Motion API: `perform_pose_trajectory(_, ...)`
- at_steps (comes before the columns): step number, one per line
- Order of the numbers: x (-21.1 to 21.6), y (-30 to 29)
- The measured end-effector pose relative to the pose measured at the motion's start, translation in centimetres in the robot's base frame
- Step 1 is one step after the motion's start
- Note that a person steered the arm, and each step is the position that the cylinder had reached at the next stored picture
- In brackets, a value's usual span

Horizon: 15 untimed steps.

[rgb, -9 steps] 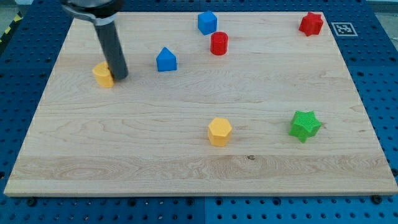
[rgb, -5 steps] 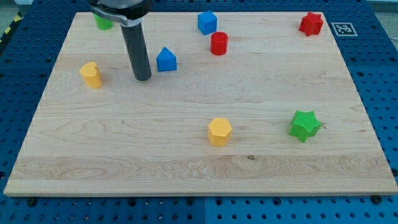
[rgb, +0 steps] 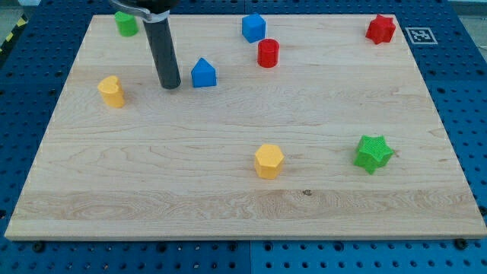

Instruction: Push the green star towards the right center of the board

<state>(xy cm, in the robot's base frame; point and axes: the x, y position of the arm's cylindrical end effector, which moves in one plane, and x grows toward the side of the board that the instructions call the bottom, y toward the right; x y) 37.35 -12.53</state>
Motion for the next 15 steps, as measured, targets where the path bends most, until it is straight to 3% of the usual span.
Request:
perform_pose_trajectory(3,-0.5,0.3)
perform_pose_trajectory(4,0.6,4.3)
perform_pose_trajectory(5,5.1,10.3)
perform_pose_trajectory(6,7.0,14.3)
perform_pose_trajectory(7,10.0,21.8)
perform_pose_trajectory(8,15.5,25.7)
perform_pose_trajectory(9,18.2,27.1)
perform_pose_trajectory(11,16.5,31.8)
perform_pose_trajectory(15,14.9,32.3)
